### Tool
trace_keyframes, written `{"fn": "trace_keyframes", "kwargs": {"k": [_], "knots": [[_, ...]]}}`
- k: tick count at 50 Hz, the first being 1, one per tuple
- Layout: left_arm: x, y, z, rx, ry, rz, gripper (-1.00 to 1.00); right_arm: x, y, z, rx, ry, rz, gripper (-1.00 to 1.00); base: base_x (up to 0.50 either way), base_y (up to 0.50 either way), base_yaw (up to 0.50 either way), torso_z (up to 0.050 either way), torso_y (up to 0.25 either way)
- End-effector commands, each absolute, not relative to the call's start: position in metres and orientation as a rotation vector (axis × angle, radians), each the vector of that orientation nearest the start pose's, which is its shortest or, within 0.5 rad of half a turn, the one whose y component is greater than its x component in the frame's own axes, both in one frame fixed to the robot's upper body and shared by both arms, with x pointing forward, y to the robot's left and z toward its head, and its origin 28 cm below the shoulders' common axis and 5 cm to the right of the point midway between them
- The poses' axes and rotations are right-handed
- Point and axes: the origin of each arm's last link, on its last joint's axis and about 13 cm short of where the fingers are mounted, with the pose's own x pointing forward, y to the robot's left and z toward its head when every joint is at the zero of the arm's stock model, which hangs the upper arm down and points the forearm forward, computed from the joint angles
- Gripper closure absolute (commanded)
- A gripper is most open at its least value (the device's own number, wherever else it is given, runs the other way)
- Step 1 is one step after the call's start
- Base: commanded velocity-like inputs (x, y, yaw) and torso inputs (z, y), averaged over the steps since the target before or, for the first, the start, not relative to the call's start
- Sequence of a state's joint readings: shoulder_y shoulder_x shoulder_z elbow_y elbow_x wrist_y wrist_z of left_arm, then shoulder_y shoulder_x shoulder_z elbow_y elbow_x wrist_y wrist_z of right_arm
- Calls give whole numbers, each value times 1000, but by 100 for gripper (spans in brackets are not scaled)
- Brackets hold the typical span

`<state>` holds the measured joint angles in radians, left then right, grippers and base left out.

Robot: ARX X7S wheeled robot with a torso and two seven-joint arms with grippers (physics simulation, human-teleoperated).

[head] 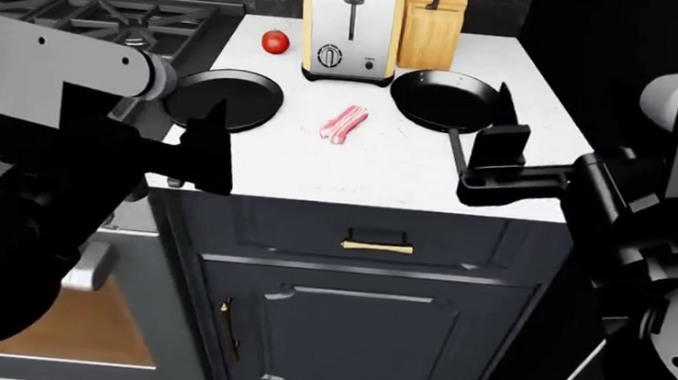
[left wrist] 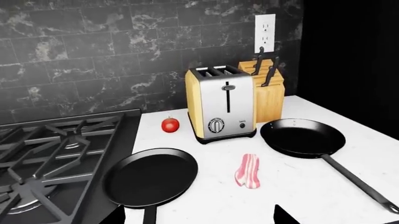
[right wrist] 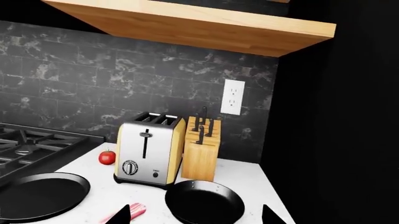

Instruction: Place both pans onto different burners. Then place the tomato and the bacon on different pans.

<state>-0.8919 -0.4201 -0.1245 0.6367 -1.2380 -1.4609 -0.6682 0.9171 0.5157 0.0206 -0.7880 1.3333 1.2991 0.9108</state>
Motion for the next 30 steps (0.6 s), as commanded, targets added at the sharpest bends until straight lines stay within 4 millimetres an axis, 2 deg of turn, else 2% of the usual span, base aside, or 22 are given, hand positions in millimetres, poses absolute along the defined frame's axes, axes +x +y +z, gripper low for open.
{"fn": "trace_keyframes", "kwargs": {"k": [1, 30], "knots": [[231, 237, 264, 72, -19, -167, -100, 208, -116, 277, -128, -225, 41, -100, 27, 0, 0, 0, 0], [237, 238, 261, 68, 0, -159, -100, 213, -115, 274, -158, -215, 39, -100, 37, 15, 0, 0, 0]]}}
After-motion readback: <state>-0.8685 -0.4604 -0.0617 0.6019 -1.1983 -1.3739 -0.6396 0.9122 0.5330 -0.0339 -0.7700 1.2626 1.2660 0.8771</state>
